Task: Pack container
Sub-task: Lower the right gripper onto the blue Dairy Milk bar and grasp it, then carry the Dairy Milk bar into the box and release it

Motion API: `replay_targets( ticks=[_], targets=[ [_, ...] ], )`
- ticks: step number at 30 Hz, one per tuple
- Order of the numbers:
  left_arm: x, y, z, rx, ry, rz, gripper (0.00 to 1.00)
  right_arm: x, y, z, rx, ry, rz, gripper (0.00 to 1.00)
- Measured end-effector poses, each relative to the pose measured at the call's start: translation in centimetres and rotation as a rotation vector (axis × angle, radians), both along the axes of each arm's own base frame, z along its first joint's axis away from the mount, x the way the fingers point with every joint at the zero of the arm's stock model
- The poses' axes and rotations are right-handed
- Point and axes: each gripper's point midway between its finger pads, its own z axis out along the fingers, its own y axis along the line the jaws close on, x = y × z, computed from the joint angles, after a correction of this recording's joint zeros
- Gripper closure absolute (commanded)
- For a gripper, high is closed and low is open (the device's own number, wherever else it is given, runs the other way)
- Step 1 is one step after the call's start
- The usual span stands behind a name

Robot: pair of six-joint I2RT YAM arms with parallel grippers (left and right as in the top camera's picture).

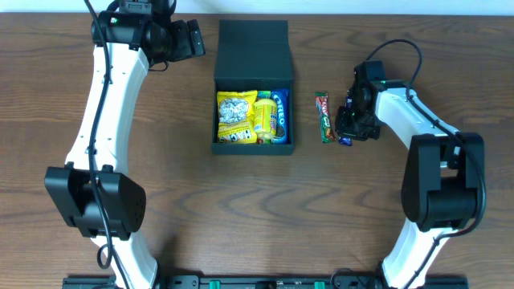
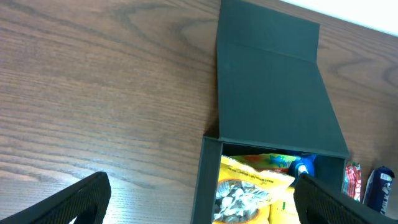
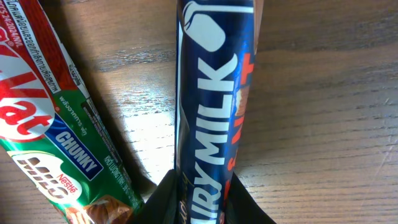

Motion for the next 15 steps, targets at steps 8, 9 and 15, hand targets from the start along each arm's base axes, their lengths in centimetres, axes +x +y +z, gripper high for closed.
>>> replay_targets(
  ticks=[8,9,15],
  targets=[
    [0.0,0.0,0.0,0.000,0.000,-0.001,0.05,2.7,1.3,5.0,0.032,-0.030,0.018,0.98],
    [0.0,0.0,0.0,0.000,0.000,-0.001,0.05,3.3,1.7,6.0,0.035,-0.048,0.025,0.98],
    [0.0,0.0,0.0,0.002,0.000,-0.003,0.05,5.3,7.1,11.2,0.057,-0.156,0.141,0.99]
  ],
)
